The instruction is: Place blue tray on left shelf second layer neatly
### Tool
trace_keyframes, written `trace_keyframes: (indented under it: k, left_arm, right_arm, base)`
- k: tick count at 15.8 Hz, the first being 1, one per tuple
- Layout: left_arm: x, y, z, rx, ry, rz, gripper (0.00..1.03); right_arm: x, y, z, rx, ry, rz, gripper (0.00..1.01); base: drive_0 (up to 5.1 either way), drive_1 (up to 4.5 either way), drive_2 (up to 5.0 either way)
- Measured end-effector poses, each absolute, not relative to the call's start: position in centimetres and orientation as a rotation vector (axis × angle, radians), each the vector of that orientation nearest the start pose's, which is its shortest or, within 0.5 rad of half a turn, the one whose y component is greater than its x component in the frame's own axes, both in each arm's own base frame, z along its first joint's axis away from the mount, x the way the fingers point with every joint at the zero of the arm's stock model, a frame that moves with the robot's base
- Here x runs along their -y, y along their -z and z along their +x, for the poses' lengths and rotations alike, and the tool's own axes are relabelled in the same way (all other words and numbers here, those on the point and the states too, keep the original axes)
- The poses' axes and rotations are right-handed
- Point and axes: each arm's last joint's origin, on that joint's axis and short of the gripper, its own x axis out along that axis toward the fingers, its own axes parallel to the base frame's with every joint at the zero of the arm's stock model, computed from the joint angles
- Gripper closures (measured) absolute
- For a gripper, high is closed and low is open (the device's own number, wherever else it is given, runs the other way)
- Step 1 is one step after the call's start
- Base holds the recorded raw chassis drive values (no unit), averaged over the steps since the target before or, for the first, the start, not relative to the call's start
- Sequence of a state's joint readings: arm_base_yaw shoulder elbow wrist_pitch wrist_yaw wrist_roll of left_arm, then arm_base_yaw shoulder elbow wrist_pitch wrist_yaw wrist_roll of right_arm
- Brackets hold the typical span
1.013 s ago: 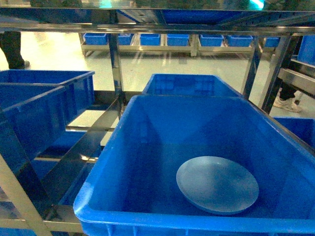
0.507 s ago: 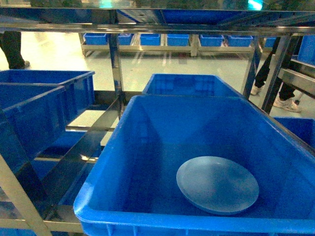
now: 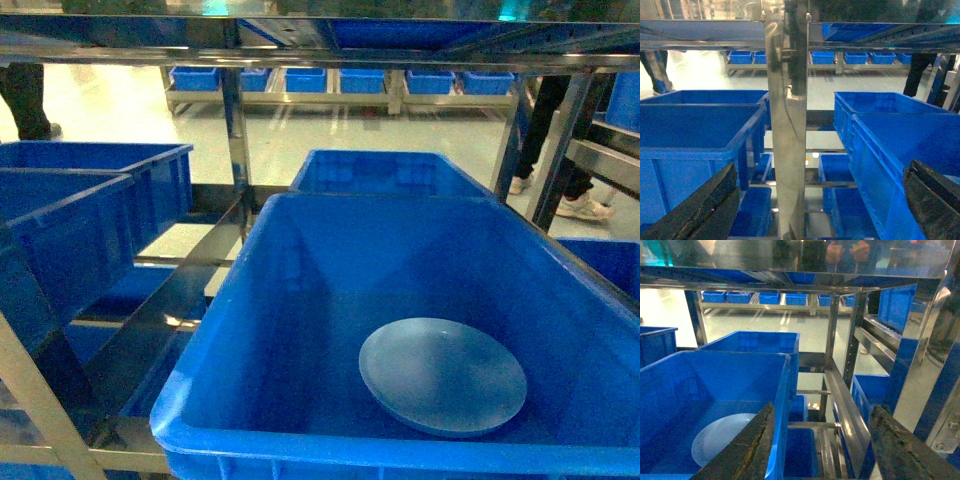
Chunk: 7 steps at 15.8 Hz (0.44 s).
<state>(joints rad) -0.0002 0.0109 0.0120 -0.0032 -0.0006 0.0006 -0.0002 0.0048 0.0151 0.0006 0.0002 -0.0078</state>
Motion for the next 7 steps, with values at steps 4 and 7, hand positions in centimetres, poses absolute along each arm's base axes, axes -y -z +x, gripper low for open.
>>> trace_keyframes:
  k: [4,7]
  left_arm:
    - [0.0,-16.64,9.76,-0.002,-0.001,0.001,0.05]
    - [0.0,-16.64,9.76,-0.002,-0.001,0.0,0.05]
  right_arm:
    - [0.0,-16.79,9.71,0.006,0.0,-0.007,0.01]
    - [0.0,-16.79,9.71,0.006,0.0,-0.007,0.03]
  base:
    - [0.0,0.0,0.0]
    - [0.0,0.0,0.0]
